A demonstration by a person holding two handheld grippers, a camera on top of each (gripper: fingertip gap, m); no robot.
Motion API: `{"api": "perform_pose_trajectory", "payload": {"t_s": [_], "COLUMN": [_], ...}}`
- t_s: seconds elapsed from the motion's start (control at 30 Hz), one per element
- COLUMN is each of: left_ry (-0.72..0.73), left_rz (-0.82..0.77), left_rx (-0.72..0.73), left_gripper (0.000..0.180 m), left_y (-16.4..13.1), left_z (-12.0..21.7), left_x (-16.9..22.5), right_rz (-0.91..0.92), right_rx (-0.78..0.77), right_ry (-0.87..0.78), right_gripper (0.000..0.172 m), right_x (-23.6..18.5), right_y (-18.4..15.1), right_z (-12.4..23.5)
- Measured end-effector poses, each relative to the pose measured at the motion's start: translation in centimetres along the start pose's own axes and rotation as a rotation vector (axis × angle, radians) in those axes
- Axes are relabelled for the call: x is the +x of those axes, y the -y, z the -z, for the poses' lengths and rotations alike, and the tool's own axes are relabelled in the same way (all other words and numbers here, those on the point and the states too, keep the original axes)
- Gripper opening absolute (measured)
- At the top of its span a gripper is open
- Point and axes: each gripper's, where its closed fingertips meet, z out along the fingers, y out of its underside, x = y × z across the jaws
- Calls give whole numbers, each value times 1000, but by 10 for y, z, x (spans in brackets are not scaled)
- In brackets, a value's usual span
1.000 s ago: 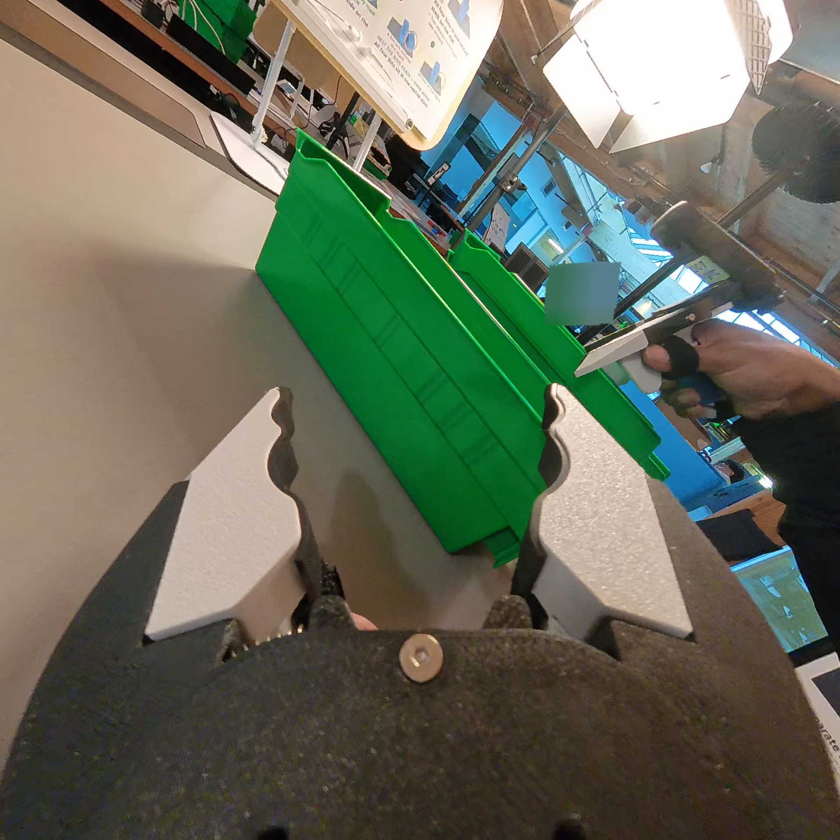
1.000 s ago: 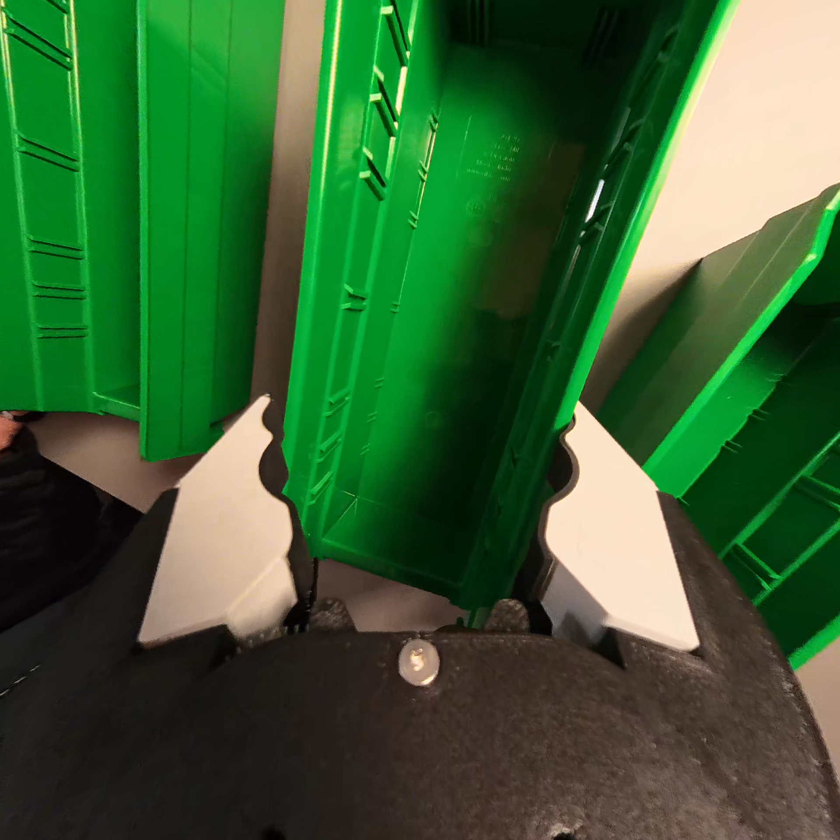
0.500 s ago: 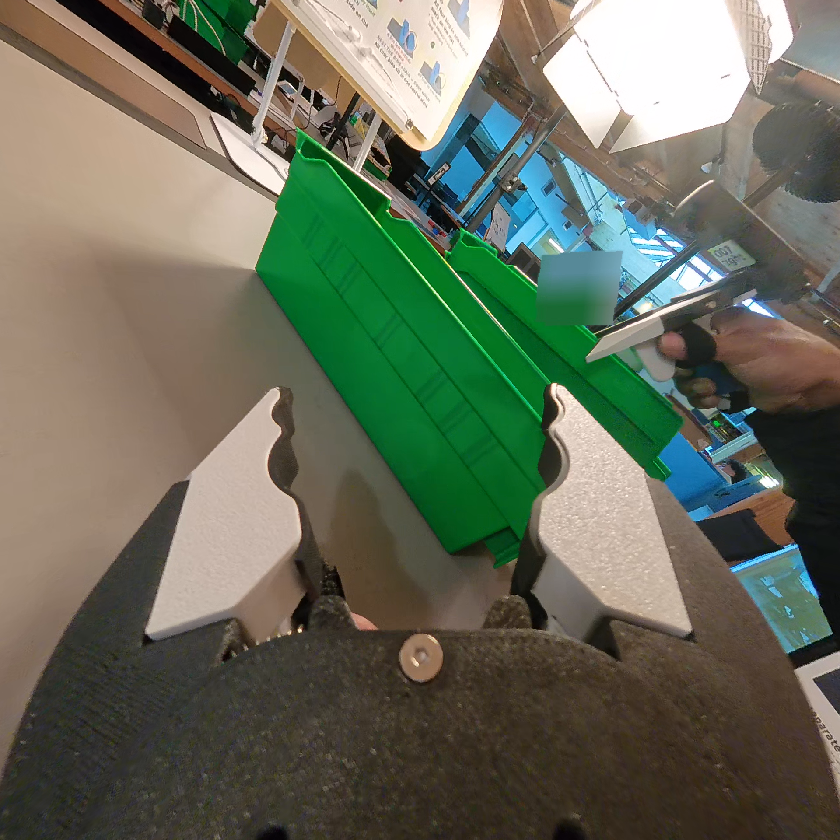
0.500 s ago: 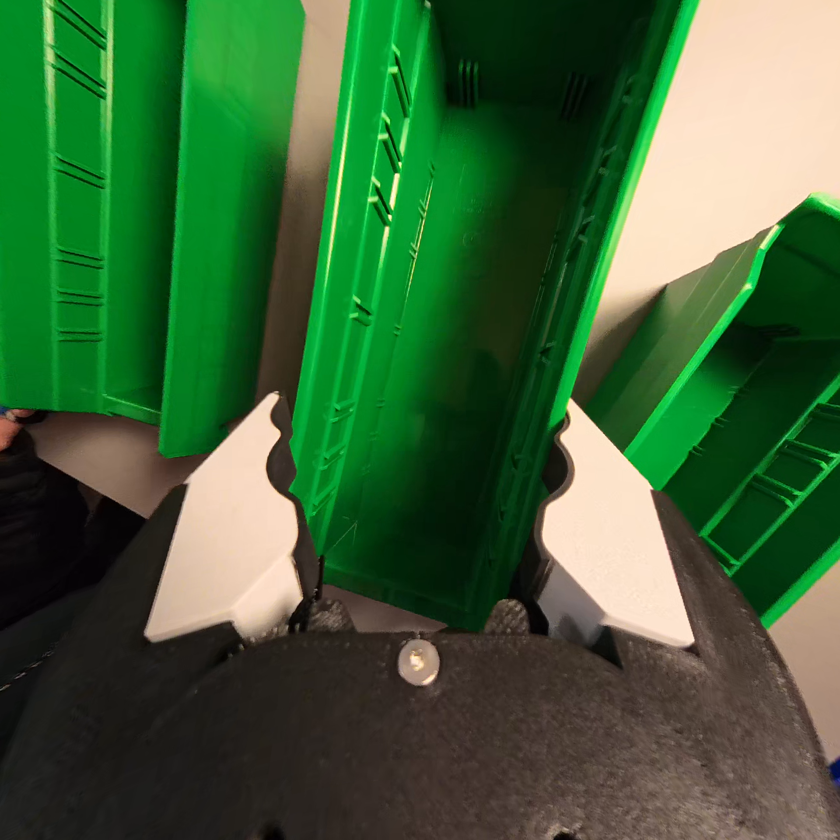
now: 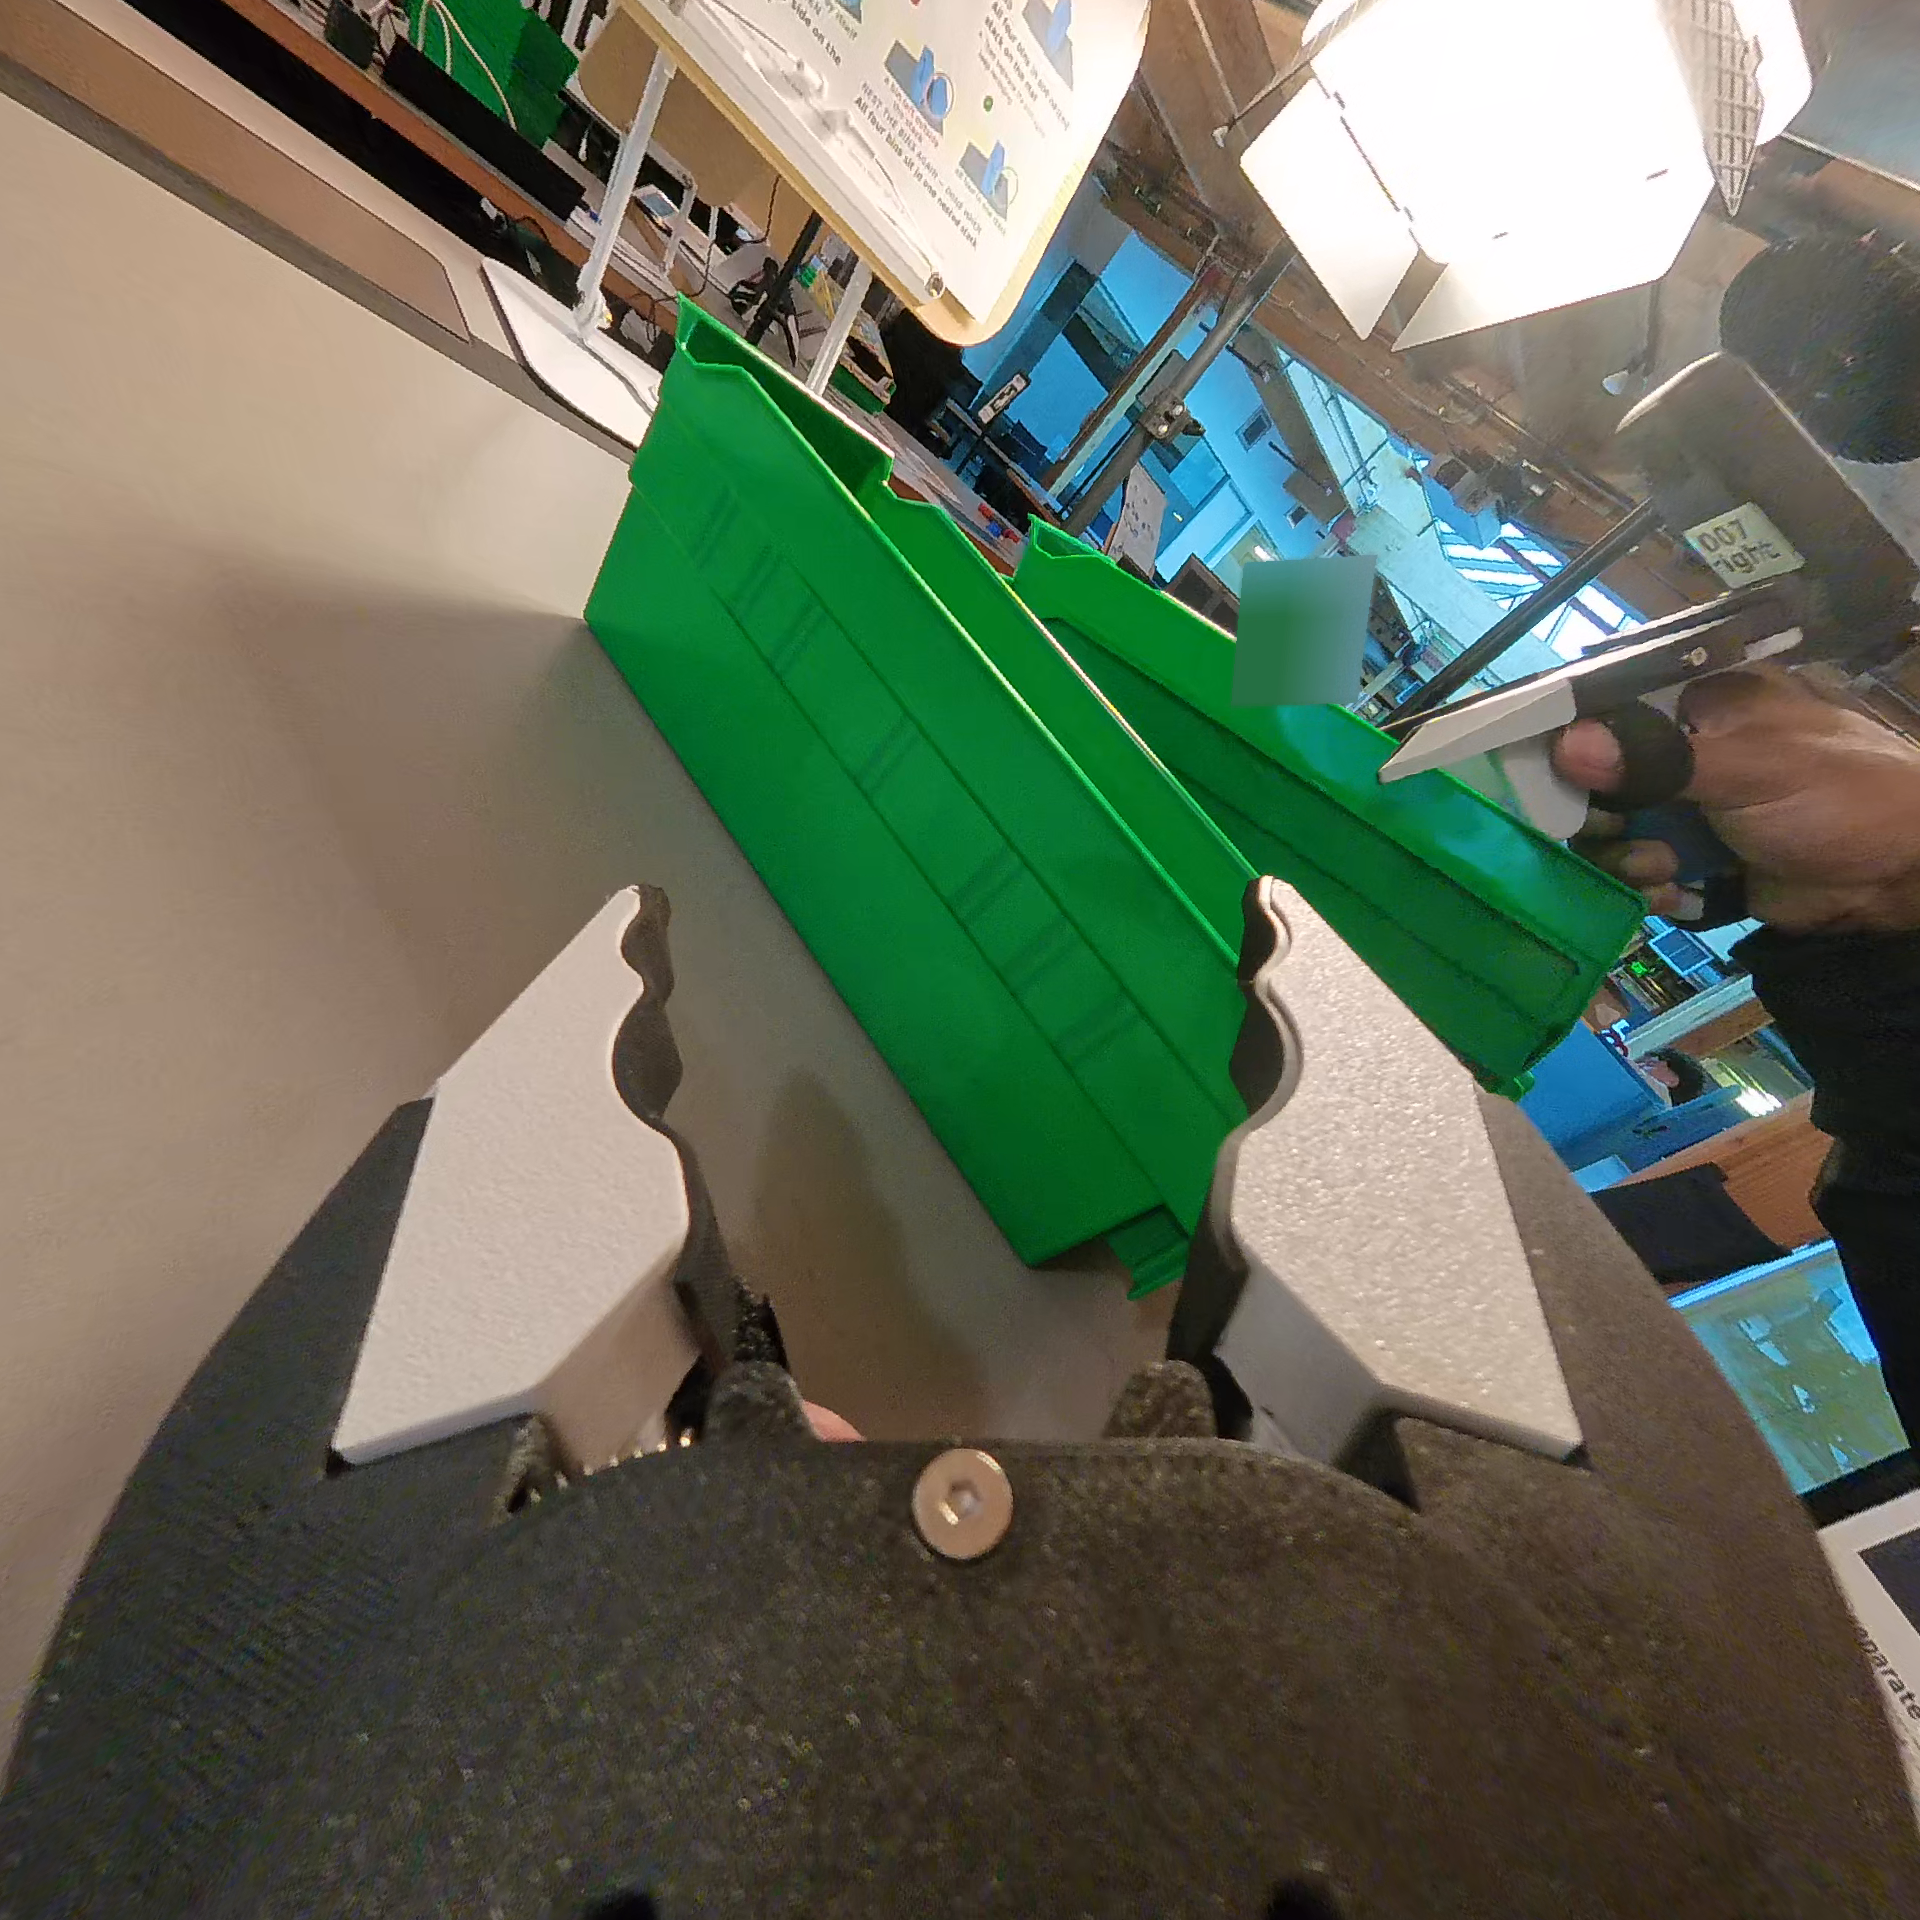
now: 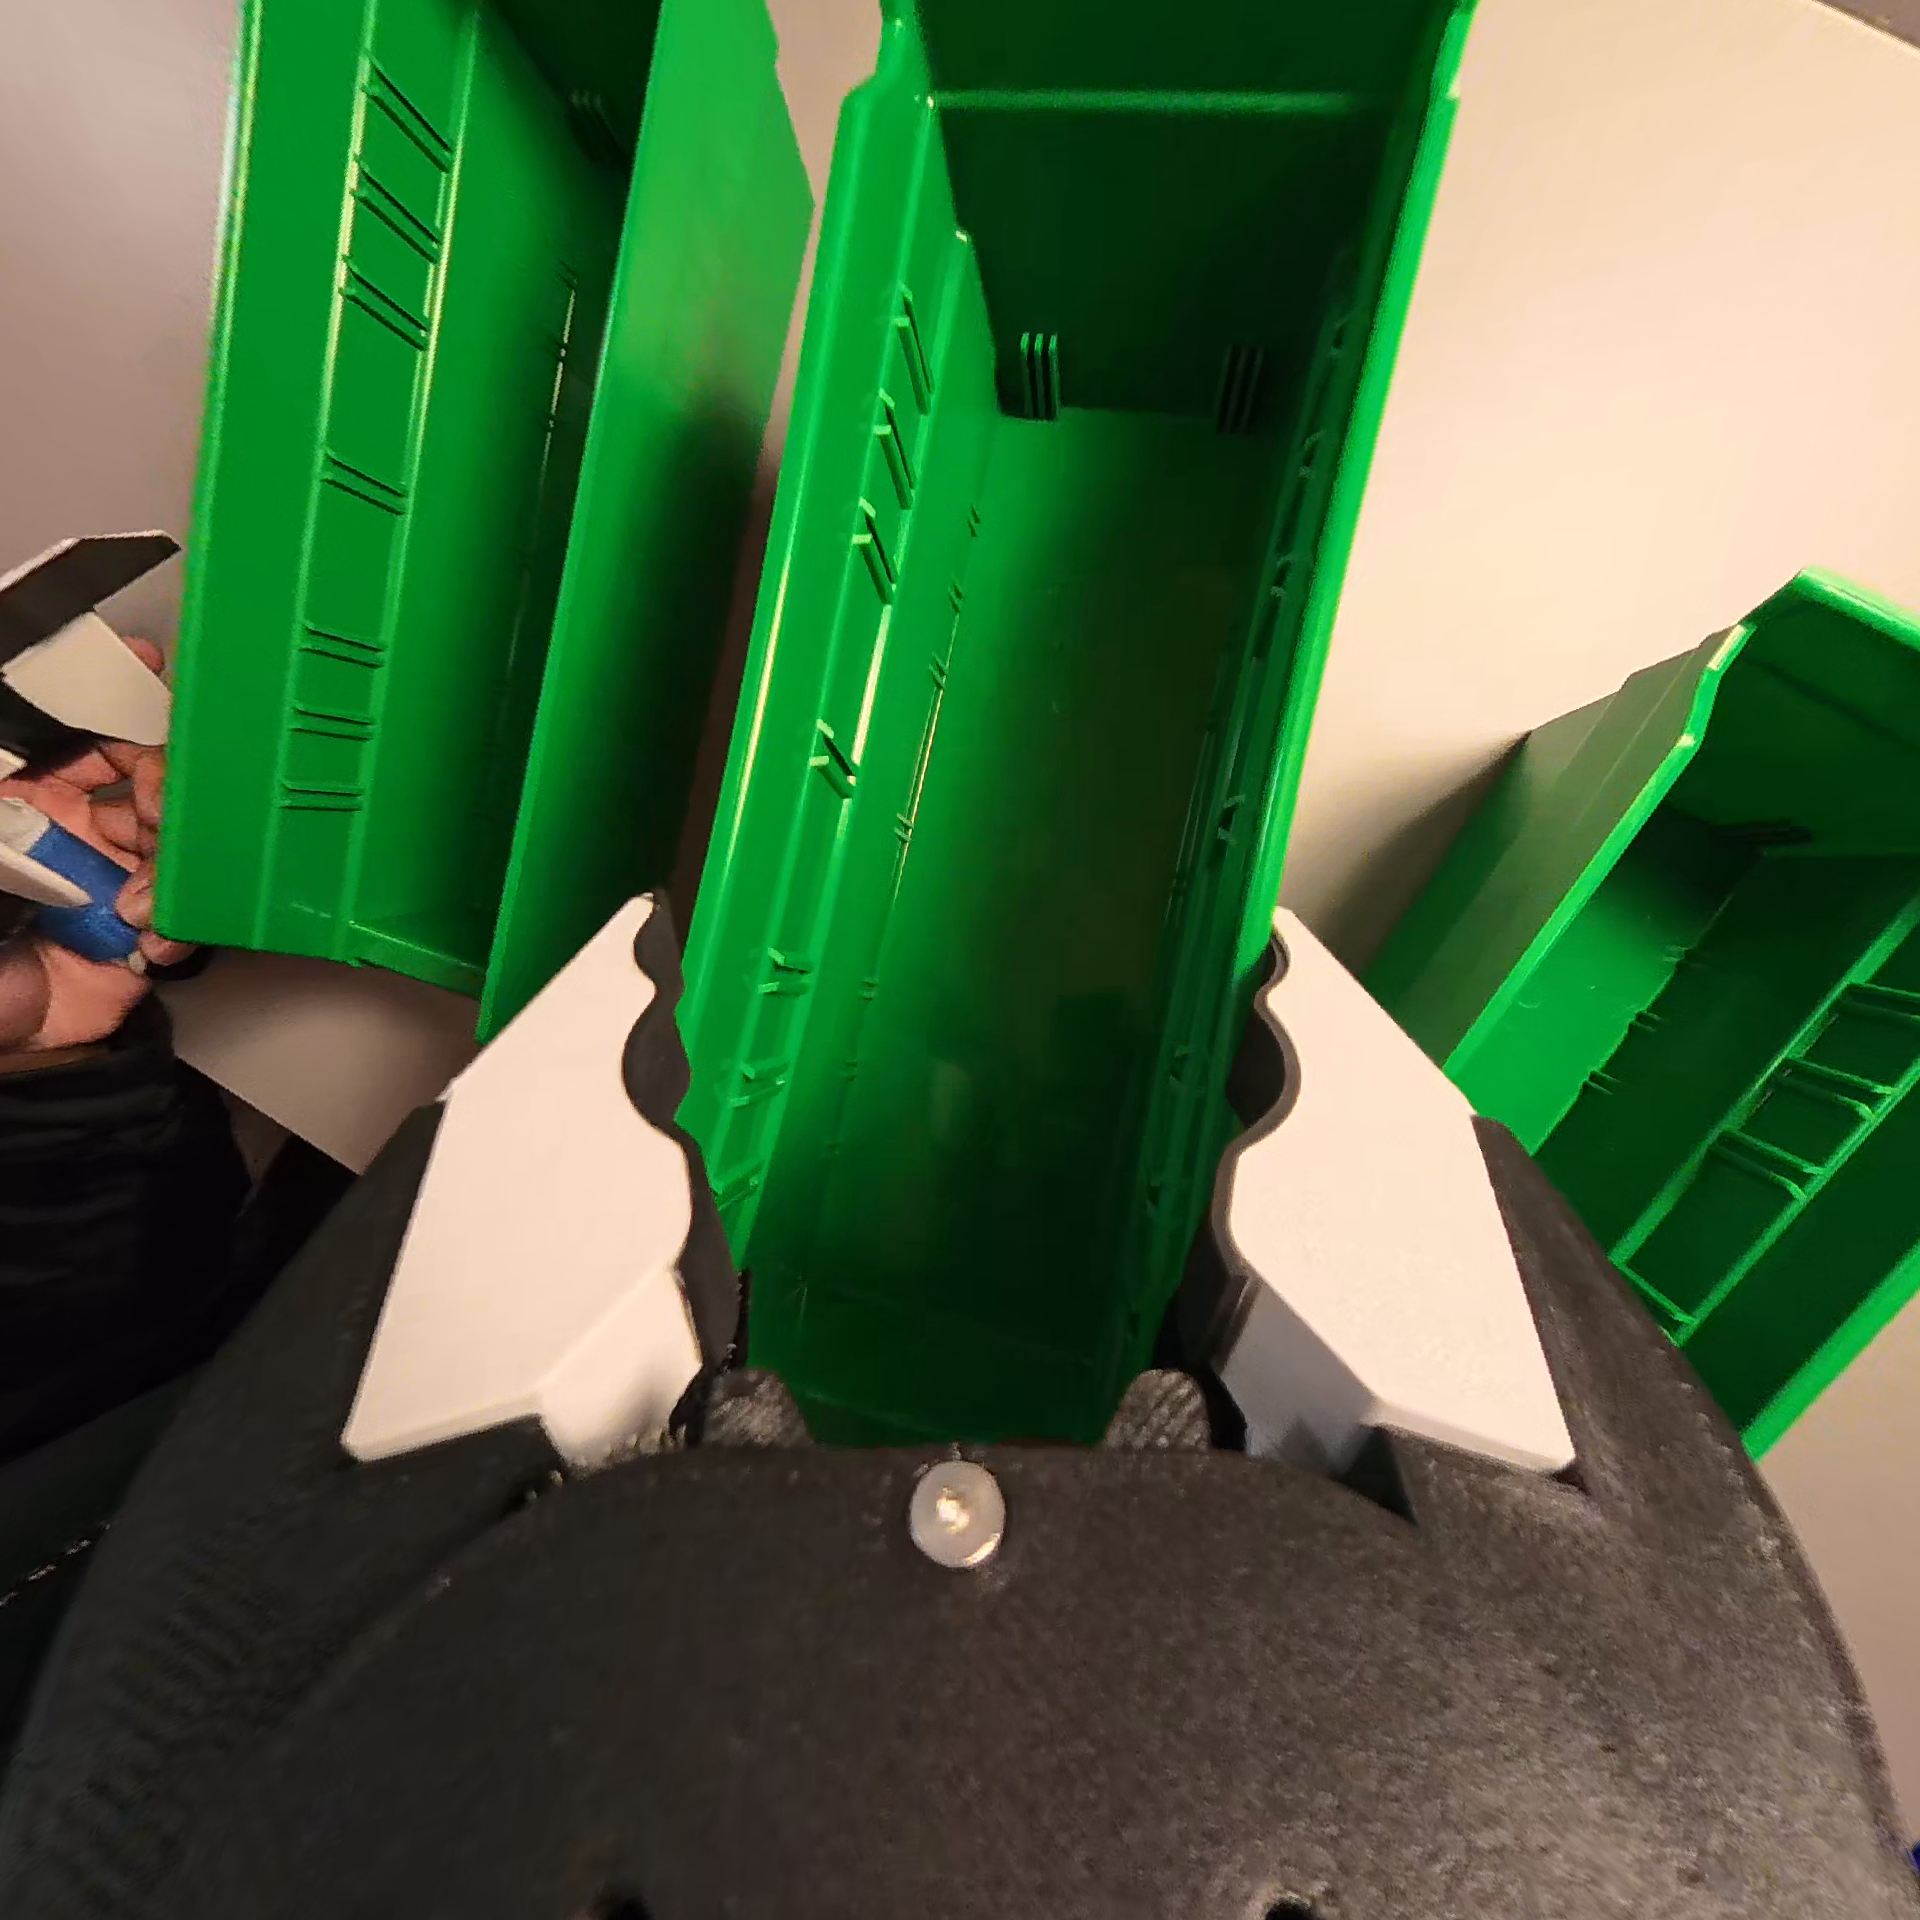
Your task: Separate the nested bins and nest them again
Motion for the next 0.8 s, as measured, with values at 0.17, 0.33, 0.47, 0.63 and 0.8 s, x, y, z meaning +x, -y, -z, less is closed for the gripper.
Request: {"api": "perform_pose_trajectory", "payload": {"t_s": [0.17,0.33,0.47,0.63,0.8], "left_ry": [0,0,0,0,-1], "left_rz": [0,0,0,0,0], "left_rx": [0,0,1,1,1], "left_gripper": [108,108,108,108,108], "left_y": [0,0,0,0,0], "left_z": [0,0,0,0,0], "left_x": [0,0,0,0,0], "right_rz": [2,2,3,13,32], "right_rx": [51,88,119,112,94], "right_ry": [-1,5,10,21,7], "right_gripper": [106,106,106,104,102], "right_x": [-2,-5,-9,-15,-18], "right_y": [6,9,13,12,8], "right_z": [4,7,10,11,6]}}
